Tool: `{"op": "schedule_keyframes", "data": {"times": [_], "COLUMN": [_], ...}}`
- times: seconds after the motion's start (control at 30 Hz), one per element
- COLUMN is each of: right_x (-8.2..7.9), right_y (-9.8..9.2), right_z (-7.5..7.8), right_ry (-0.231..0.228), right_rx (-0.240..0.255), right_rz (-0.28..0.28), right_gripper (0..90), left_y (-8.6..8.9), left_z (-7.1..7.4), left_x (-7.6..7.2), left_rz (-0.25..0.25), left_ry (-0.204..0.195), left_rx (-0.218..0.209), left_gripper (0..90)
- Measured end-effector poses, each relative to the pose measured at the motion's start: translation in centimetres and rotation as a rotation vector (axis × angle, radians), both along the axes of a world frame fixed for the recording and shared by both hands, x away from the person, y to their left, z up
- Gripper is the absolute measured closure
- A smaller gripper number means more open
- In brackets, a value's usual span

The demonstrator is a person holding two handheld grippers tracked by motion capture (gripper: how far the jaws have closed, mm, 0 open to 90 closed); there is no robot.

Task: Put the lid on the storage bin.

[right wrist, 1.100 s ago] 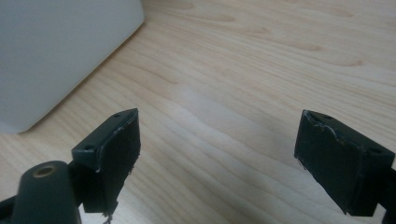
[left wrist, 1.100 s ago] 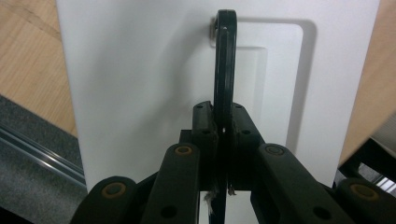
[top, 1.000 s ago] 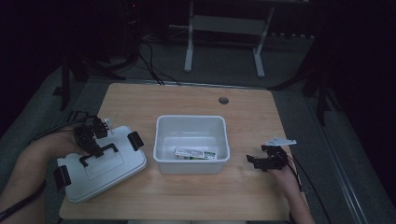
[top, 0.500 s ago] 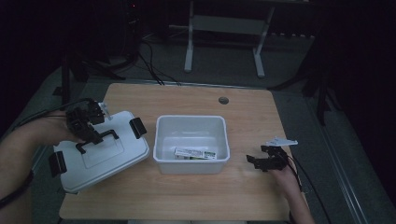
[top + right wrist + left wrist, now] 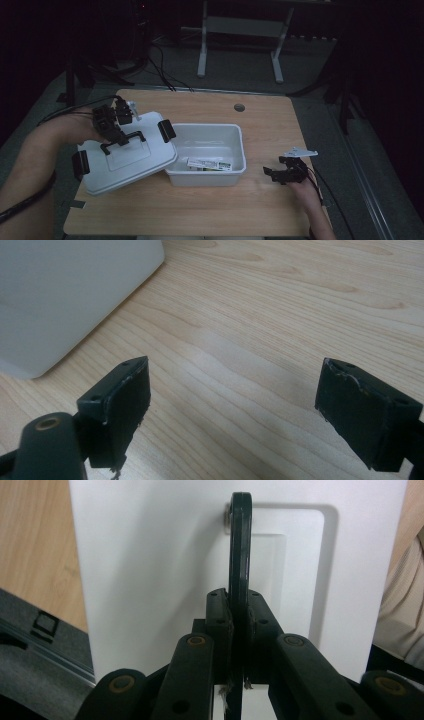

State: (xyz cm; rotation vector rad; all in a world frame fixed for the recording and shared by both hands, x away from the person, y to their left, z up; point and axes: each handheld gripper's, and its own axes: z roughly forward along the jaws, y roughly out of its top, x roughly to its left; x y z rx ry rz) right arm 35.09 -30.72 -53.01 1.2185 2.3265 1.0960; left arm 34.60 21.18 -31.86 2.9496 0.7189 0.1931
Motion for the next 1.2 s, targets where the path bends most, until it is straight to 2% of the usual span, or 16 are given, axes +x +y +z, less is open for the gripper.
{"op": "schedule_keyframes", "data": {"times": [0.8,1.17,1.2], "right_x": [-0.4,-0.4,-0.5], "right_y": [-0.6,-0.7,-0.7], "right_z": [0.1,0.1,0.1], "right_ry": [-0.030,-0.031,-0.033], "right_rx": [0.028,0.036,0.034], "right_rz": [-0.011,-0.011,-0.012], "right_gripper": [14.1,14.0,14.1], "left_y": [-8.0,-11.3,-11.7], "left_z": [0.2,0.8,0.9], "left_x": [2.9,3.9,4.0], "left_rz": [-0.158,-0.215,-0.228], "left_ry": [-0.001,-0.021,-0.030], "left_rx": [0.024,0.033,0.047], "left_gripper": [83.5,83.5,83.6]}}
